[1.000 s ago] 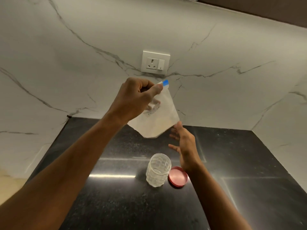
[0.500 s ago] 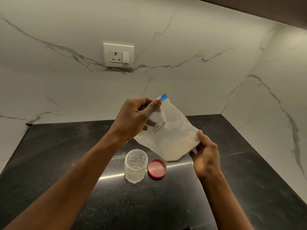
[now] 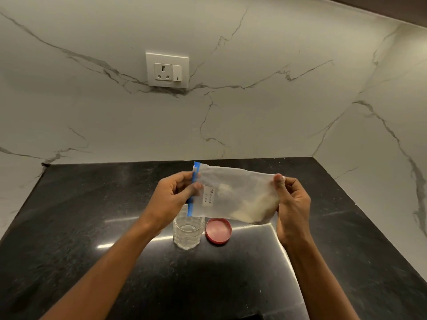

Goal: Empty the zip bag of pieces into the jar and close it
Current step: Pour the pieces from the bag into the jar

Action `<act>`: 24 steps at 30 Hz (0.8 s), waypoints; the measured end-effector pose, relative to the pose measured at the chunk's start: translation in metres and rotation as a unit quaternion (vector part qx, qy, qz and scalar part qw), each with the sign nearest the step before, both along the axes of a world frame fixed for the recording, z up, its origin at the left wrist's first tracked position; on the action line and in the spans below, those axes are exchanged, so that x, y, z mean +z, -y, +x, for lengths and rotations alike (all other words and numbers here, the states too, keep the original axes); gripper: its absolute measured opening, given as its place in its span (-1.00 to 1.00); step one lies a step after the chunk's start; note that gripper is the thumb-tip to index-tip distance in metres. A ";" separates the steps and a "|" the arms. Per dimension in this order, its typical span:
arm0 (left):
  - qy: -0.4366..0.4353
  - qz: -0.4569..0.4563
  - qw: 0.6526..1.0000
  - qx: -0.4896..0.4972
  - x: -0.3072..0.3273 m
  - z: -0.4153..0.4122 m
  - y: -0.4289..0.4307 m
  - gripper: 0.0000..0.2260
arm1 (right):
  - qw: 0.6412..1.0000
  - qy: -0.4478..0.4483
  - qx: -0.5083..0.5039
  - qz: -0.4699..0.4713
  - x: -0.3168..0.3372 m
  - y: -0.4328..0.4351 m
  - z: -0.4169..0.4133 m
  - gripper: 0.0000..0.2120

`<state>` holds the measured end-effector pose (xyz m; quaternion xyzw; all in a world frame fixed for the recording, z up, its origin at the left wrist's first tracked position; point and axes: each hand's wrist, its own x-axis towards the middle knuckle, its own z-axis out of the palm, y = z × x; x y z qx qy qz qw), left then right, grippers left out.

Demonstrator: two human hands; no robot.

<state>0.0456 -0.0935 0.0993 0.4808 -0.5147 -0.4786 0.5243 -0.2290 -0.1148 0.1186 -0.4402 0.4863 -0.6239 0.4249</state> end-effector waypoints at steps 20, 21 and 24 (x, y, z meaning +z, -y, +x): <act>-0.011 -0.010 0.999 0.035 -0.023 0.029 -0.026 -0.72 | 0.991 -0.075 0.031 -0.102 0.030 -0.004 0.024 -0.92; -0.006 -0.012 0.999 0.035 -0.023 0.028 -0.025 -0.70 | 0.990 -0.082 0.031 -0.106 0.032 -0.003 0.025 -0.93; 0.021 -0.016 0.999 0.033 -0.024 0.026 -0.023 -0.65 | 0.987 -0.105 0.029 -0.119 0.035 -0.002 0.028 -0.92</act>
